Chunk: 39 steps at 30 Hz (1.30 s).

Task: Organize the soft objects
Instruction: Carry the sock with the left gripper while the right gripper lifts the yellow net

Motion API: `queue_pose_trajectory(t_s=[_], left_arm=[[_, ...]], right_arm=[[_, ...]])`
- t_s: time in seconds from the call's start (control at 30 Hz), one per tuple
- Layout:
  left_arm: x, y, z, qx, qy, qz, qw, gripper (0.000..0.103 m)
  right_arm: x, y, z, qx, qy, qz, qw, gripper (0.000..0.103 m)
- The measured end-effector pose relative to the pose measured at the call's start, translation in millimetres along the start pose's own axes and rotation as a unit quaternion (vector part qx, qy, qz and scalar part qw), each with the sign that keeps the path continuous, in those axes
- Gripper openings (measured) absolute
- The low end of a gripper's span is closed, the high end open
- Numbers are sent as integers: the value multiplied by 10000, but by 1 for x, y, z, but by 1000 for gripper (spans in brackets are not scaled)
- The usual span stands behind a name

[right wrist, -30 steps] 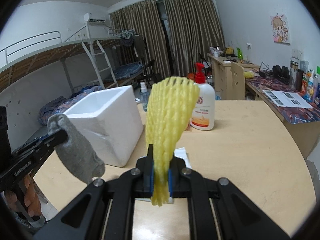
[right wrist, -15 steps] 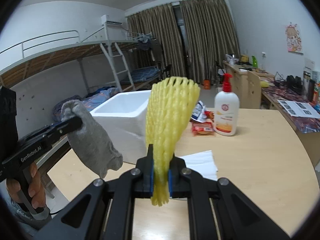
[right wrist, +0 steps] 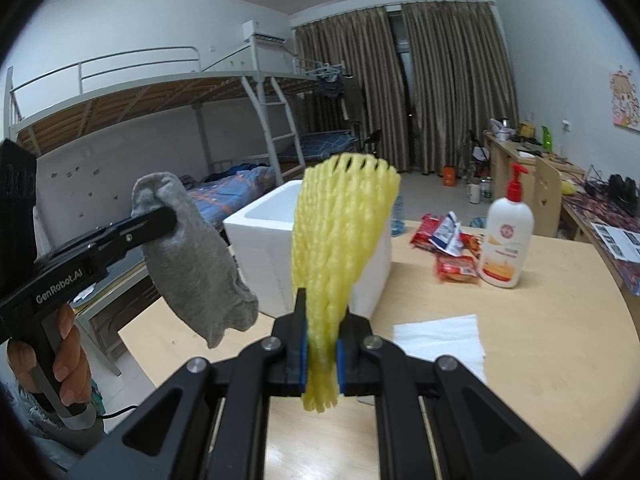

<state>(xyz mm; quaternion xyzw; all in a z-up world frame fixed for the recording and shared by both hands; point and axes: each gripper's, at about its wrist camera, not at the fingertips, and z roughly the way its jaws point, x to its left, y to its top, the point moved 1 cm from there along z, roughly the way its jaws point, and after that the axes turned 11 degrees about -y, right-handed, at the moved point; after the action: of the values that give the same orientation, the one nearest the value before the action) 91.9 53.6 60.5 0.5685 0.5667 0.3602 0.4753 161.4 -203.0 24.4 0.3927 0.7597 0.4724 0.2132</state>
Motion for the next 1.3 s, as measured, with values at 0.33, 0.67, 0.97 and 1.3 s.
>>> queue_pose_trajectory(t_s=[0.33, 0.67, 0.97, 1.3], left_arm=[[20, 33, -3, -99, 42, -21, 9999, 14], [28, 76, 3, -383, -126, 130, 9991, 14], [42, 111, 23, -524, -365, 103, 9979, 14], [55, 124, 63, -255, -458, 125, 9985, 14]], right_arm=[[24, 29, 14, -199, 170, -189, 9995, 13], [26, 47, 21, -384, 178, -219, 9989, 13], [21, 49, 26, -406, 103, -148, 9990, 13], [17, 59, 35, -451, 33, -202, 9988, 13]])
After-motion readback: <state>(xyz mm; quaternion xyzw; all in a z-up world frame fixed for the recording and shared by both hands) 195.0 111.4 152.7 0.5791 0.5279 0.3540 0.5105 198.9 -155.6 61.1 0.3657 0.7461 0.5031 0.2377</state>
